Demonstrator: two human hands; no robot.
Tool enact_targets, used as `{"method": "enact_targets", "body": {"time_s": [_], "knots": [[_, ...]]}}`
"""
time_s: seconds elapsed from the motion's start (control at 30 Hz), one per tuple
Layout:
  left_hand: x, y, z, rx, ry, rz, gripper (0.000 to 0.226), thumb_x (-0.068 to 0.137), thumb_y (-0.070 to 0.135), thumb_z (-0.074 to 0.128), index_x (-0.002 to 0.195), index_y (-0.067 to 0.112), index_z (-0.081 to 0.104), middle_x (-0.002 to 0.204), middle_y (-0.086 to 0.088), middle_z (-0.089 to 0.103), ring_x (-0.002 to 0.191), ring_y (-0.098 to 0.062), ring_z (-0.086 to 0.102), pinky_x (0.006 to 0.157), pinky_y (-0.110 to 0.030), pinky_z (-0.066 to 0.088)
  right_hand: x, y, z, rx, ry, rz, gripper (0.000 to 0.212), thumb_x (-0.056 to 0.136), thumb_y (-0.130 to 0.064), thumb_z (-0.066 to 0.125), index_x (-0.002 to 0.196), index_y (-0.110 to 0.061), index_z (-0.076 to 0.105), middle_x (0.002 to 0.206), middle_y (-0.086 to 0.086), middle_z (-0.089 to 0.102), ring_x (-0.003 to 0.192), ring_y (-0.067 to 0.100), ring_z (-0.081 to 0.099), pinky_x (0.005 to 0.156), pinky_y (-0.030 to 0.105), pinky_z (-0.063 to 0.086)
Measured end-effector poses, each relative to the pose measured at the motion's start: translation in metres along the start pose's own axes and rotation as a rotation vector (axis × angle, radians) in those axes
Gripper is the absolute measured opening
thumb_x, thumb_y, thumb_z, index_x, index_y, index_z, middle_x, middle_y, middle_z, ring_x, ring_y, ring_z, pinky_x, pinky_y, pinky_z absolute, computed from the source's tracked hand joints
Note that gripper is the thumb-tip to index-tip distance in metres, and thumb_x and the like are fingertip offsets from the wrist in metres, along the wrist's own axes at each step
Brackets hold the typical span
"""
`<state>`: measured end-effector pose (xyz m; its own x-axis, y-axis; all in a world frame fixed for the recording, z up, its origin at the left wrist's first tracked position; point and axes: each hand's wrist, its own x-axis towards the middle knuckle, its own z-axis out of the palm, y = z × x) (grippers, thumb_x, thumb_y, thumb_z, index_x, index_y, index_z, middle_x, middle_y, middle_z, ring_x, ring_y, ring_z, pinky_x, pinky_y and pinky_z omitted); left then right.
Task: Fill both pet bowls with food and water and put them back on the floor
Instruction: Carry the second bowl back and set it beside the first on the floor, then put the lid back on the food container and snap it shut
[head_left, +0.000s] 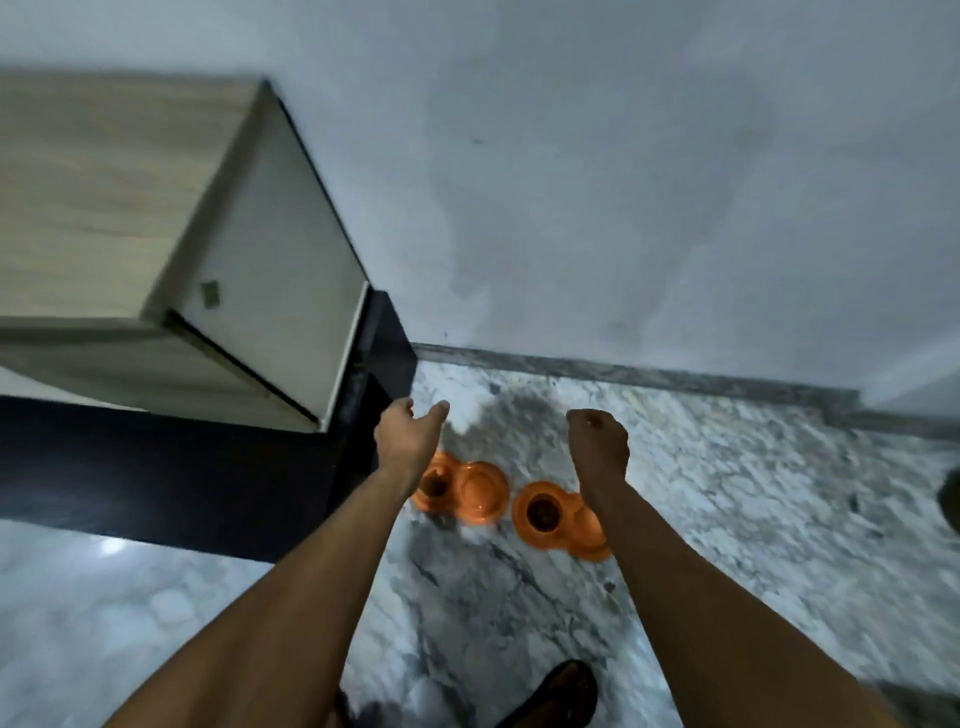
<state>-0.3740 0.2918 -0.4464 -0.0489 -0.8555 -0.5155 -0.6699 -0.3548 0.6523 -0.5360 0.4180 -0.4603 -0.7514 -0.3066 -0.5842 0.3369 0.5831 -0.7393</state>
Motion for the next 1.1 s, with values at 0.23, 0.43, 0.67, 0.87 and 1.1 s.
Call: {"method": "enact_targets", "body": {"time_s": [0.23, 0.43, 0.67, 0.87, 1.1], "knots": [[-0.039, 0.036, -0.181, -0.142, 0.083, 0.111, 0.047, 0.087, 0.036, 0.069, 0.119, 0.003, 0.063, 0.106, -0.014, 0.067, 0.103, -0.028, 0.060, 0.085, -0.031, 0.047, -0.152, -0.118, 0.079, 0.028, -0.092, -0.228, 0.011, 0.088, -0.018, 0.061, 0.089, -0.010, 0.068, 0.090, 0.007, 0.064, 0.085, 0.024, 0.058, 0.074, 0.029, 0.041], [-0.026, 0.027, -0.337, -0.279, 0.149, 0.161, 0.047, 0.086, 0.030, 0.072, 0.122, 0.002, 0.063, 0.117, -0.015, 0.070, 0.116, -0.029, 0.062, 0.098, -0.031, 0.044, -0.265, -0.179, 0.178, -0.012, -0.137, -0.346, 0.017, 0.089, -0.020, 0.059, 0.099, -0.012, 0.071, 0.097, 0.004, 0.069, 0.089, 0.023, 0.060, 0.079, 0.029, 0.044], [-0.009, -0.009, -0.503, -0.346, 0.224, 0.217, 0.052, 0.087, 0.035, 0.069, 0.130, 0.007, 0.060, 0.124, -0.010, 0.066, 0.121, -0.026, 0.057, 0.105, -0.031, 0.040, -0.374, -0.213, 0.301, -0.059, -0.233, -0.464, 0.018, 0.092, -0.023, 0.059, 0.099, -0.012, 0.071, 0.097, 0.004, 0.069, 0.093, 0.022, 0.060, 0.082, 0.027, 0.042], [0.026, -0.044, -0.598, -0.368, 0.307, 0.223, 0.044, 0.085, 0.036, 0.071, 0.119, 0.009, 0.067, 0.118, -0.008, 0.070, 0.118, -0.025, 0.059, 0.102, -0.031, 0.044, -0.428, -0.232, 0.393, -0.107, -0.349, -0.506, 0.014, 0.091, -0.020, 0.060, 0.092, -0.011, 0.071, 0.090, 0.005, 0.069, 0.087, 0.022, 0.060, 0.077, 0.025, 0.040], [0.102, -0.072, -0.686, -0.362, 0.373, 0.210, 0.042, 0.087, 0.033, 0.070, 0.120, 0.007, 0.067, 0.119, -0.008, 0.069, 0.116, -0.024, 0.061, 0.099, -0.029, 0.044, -0.448, -0.269, 0.513, -0.134, -0.418, -0.524, 0.010, 0.094, -0.016, 0.058, 0.093, -0.010, 0.066, 0.081, 0.003, 0.062, 0.057, 0.004, 0.053, 0.047, 0.013, 0.040]]}}
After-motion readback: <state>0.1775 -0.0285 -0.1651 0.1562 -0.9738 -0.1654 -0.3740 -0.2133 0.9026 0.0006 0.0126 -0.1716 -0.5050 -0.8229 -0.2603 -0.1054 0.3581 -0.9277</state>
